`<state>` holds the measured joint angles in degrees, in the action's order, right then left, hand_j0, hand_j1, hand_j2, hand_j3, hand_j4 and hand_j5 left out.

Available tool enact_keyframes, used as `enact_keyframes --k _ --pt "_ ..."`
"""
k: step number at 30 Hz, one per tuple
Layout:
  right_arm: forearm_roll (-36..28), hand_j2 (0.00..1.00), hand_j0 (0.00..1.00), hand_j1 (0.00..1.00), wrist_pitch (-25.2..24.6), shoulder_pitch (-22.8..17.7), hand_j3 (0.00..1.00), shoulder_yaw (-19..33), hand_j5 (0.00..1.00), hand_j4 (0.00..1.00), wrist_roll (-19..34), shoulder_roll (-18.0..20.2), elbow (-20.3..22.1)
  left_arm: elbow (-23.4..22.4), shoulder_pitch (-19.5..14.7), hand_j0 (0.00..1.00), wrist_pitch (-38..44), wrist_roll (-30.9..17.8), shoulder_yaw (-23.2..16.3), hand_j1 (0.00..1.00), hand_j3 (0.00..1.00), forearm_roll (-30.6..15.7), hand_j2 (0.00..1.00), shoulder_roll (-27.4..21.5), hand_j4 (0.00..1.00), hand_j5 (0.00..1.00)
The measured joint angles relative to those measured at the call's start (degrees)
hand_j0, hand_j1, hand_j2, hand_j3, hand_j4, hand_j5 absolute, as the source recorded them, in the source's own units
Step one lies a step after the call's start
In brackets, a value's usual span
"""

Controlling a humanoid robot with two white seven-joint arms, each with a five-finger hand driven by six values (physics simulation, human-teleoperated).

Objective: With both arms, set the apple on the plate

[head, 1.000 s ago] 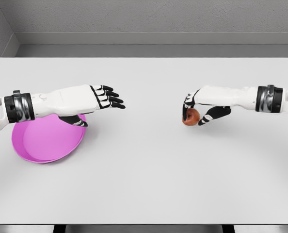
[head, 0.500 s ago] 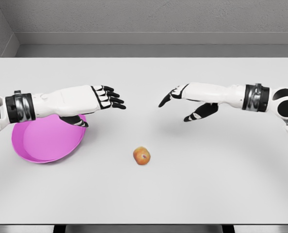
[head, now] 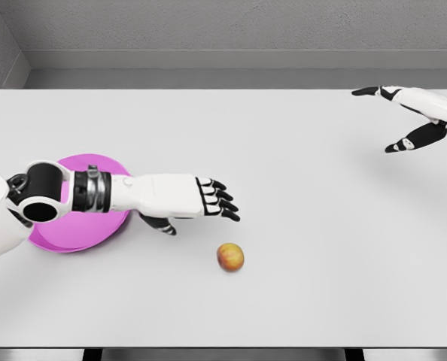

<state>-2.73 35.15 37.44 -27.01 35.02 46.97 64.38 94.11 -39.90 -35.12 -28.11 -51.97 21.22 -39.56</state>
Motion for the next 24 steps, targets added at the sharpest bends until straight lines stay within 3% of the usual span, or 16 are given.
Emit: enact_keyframes --k 13,24 --pt "0.0 1.0 1.0 1.0 0.0 0.1 1.0 0.1 1.0 1.0 0.0 2.3 1.5 0.5 0.0 1.0 0.0 -0.3 -5.0 1.0 1.0 4.2 1.0 5.4 1.0 1.0" --pt "0.0 1.0 1.0 1.0 0.0 0.7 1.0 0.1 1.0 1.0 0.0 2.6 1.9 0.4 0.1 0.96 0.0 -0.2 -5.9 0.96 0.96 4.9 0.96 5.9 0.96 0.96"
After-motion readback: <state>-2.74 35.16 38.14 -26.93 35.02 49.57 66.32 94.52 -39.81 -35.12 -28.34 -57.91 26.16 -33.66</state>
